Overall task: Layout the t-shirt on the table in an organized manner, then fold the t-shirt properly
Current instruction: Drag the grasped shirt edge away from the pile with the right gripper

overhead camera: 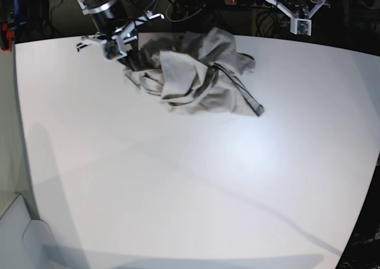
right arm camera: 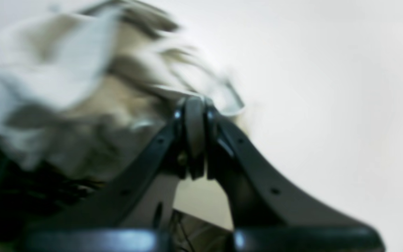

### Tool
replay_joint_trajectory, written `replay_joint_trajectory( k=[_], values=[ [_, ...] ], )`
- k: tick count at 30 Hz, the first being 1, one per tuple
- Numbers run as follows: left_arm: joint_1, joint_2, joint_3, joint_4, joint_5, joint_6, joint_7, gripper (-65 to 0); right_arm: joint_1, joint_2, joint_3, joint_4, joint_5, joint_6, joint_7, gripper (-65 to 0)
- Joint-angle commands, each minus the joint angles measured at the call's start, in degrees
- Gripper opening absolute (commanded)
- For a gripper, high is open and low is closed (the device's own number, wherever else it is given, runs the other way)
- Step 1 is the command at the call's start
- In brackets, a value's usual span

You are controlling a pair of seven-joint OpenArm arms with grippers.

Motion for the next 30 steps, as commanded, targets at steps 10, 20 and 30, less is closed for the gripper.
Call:
replay_joint_trajectory(
  k=[10, 20, 30],
  values=[
    [0.4, -0.1, -0.1, 0.8, 0.0, 0.2, -0.8, -64.9, 9.2, 0.1, 5.7, 1.4, 0.2, -0.8, 2.0, -65.0],
    [0.5, 0.0, -0.1, 0.8, -0.1, 0.2, -0.8, -64.9, 33.5, -9.6, 20.9, 1.2, 0.3, -0.9, -6.8, -65.0],
    [0.6, 0.1, -0.1, 0.8, -0.1, 0.2, -0.8, -64.9, 45.2, -11.1, 27.0, 0.8, 0.3, -0.2, -18.8, -65.0]
  ],
)
